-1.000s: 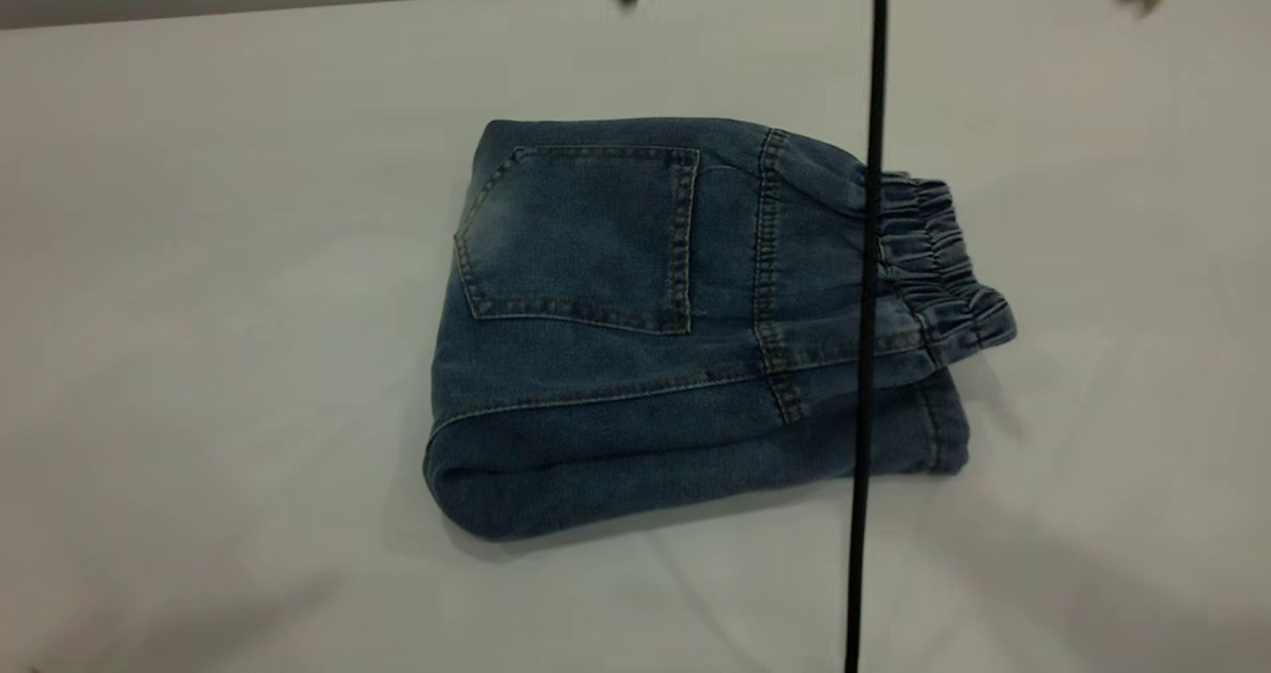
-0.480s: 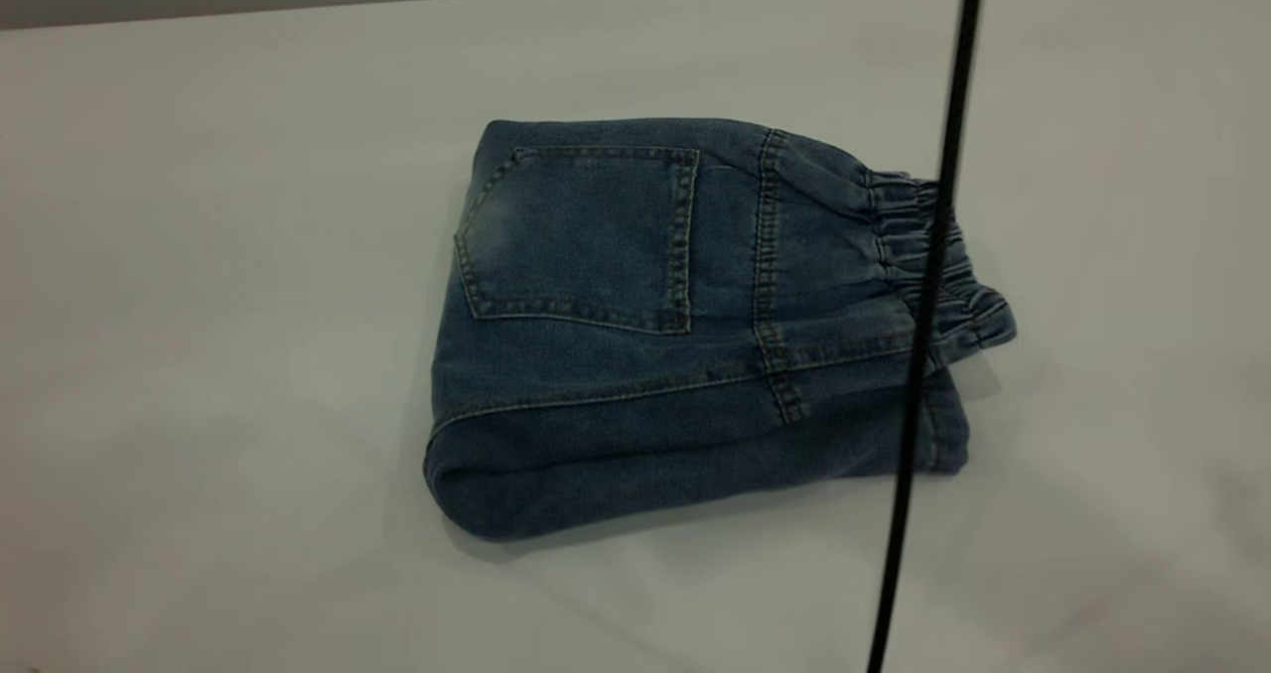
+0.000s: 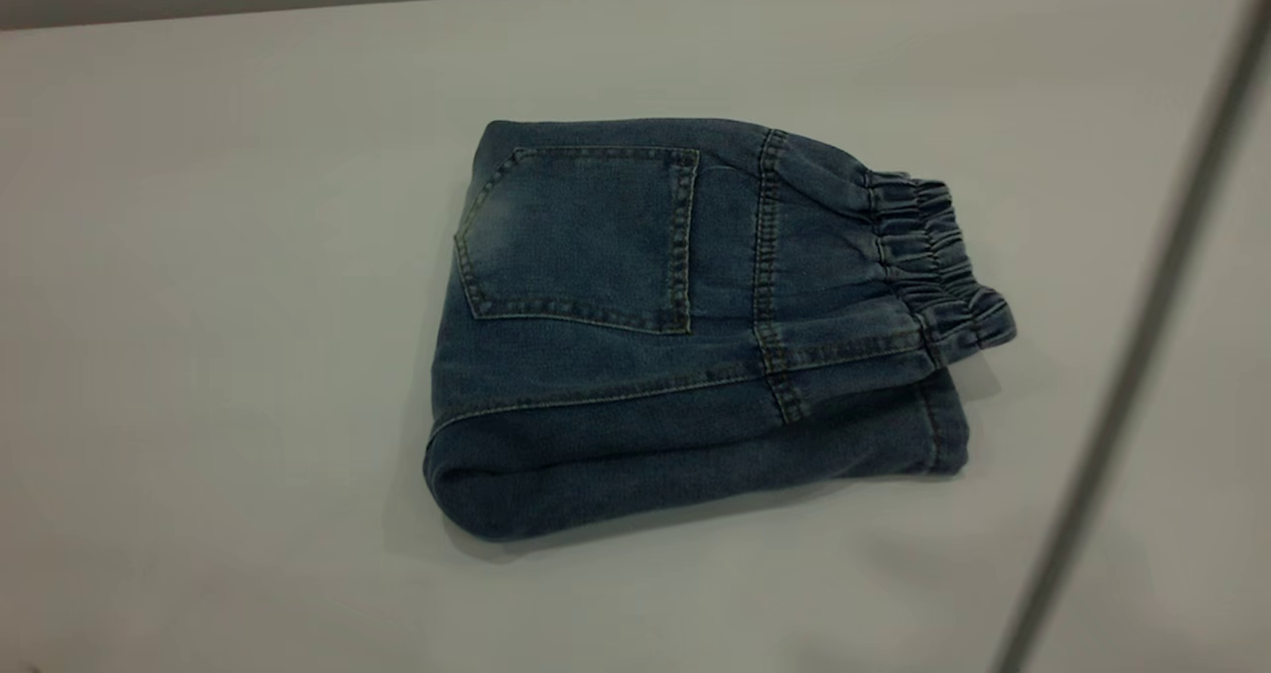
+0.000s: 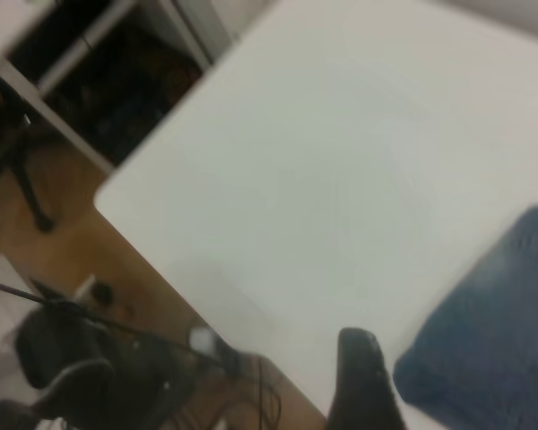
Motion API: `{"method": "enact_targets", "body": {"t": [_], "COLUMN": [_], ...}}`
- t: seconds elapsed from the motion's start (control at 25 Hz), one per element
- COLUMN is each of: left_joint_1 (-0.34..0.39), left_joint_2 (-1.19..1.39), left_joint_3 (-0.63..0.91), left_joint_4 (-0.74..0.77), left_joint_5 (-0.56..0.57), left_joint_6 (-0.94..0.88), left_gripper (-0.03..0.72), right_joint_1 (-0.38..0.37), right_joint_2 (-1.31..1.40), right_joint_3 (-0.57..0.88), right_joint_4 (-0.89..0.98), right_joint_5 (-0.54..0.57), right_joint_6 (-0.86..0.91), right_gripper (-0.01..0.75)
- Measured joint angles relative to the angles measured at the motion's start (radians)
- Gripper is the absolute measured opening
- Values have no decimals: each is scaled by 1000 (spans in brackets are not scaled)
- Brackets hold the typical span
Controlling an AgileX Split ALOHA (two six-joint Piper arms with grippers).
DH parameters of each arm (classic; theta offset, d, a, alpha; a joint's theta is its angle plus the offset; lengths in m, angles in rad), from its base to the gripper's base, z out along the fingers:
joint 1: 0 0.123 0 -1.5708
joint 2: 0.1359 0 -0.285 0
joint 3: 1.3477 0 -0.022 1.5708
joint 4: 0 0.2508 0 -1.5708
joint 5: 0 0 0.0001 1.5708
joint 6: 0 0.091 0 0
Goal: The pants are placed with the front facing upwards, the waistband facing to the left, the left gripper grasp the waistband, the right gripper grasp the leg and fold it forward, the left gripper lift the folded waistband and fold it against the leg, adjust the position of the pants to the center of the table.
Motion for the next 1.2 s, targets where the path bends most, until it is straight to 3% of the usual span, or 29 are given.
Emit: {"method": "enact_targets", "body": {"t": [0.08, 0.4, 0.8, 1.2], "left_joint_1": [0, 0, 0, 0], "left_joint_2": [-6, -5, -3, -3], "left_joint_3": [0, 127, 395, 460], "left_joint_4": [91, 364, 382, 383], "left_joint_5": [50, 49, 40, -93], "left_joint_6": [-51, -116, -118, -119], "left_gripper": [487, 487, 487, 487], "right_joint_1": [0, 0, 0, 0], "right_joint_2": [-61, -347, -697, -975], "right_joint_3": [21, 218, 575, 986], "right_joint_4": [0, -14, -192, -282], "right_joint_5": [0, -2, -2, -5], "right_joint_6": [-13, -21, -8, -3], "right_gripper": [404, 404, 403, 402]}}
